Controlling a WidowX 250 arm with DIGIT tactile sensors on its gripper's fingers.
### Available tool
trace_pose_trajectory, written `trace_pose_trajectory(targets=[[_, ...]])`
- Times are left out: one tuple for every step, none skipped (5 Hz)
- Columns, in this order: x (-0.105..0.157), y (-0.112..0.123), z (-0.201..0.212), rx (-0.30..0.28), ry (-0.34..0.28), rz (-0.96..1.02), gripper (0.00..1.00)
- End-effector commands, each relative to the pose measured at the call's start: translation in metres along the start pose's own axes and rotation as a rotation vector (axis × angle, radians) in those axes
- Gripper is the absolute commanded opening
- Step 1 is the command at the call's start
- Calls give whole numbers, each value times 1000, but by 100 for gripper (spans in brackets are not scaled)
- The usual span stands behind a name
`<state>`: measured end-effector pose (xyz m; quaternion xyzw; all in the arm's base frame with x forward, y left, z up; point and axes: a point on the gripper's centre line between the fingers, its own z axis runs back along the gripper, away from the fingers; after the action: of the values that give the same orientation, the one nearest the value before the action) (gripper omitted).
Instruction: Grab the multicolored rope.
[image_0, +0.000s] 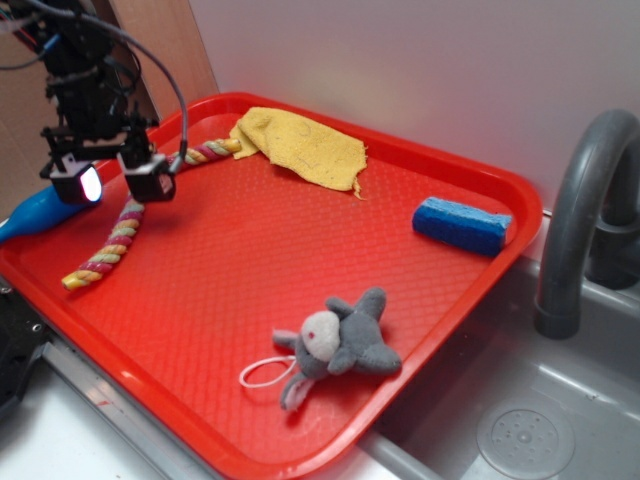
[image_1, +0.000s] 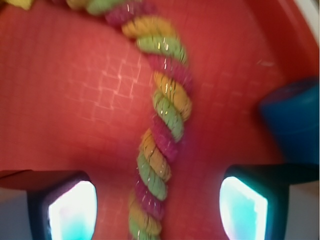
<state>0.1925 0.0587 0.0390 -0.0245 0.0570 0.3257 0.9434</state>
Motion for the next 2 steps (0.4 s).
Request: trace_pose_trajectory(targets=[[-9, -6, -21, 44, 0, -46, 100], [-14, -8, -25, 53, -7, -58, 75]])
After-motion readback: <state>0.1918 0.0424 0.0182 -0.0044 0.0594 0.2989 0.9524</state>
